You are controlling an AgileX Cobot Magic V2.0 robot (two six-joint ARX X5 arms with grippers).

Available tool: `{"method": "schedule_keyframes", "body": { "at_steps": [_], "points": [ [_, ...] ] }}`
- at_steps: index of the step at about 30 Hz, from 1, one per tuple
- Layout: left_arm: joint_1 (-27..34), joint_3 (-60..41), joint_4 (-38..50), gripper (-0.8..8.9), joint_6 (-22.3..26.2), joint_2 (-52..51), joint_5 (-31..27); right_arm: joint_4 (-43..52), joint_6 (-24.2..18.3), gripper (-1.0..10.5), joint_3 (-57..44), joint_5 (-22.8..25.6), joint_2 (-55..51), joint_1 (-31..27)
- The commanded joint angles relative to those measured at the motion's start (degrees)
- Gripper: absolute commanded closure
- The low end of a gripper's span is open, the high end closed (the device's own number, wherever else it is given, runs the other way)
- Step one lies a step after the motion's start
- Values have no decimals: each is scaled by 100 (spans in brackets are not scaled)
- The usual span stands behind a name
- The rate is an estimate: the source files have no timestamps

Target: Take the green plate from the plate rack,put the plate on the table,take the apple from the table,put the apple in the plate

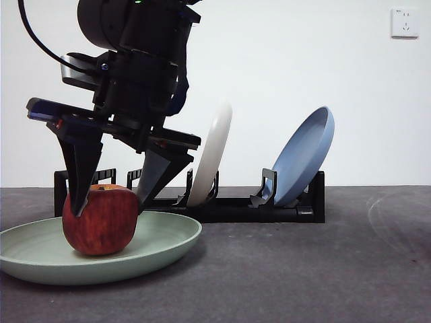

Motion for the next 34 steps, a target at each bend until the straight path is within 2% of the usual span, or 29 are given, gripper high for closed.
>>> {"method": "schedule_keyframes", "body": {
  "at_steps": [1, 4, 11, 17, 28, 34],
  "points": [
    [-2, -33, 9, 500, -33, -24, -13, 11, 81, 502, 2, 31, 162, -24],
    [-2, -33, 9, 500, -33, -24, -13, 13, 101, 407, 2, 61, 162, -24],
    [-2, -33, 11, 499, -33, -24, -15, -127, 101, 406, 61, 90, 149, -24],
    [-2, -33, 11, 499, -33, -26, -39, -1121, 61, 407, 772, 87, 118, -26],
    [-2, -33, 11, 500, -31, -4, -636, -3217, -516, 410, 2669, 114, -660, -39],
    [-7, -33, 28, 499, -31, 151, -837, -3259, -522, 411, 2708, 136, -1679, -39]
  ]
}}
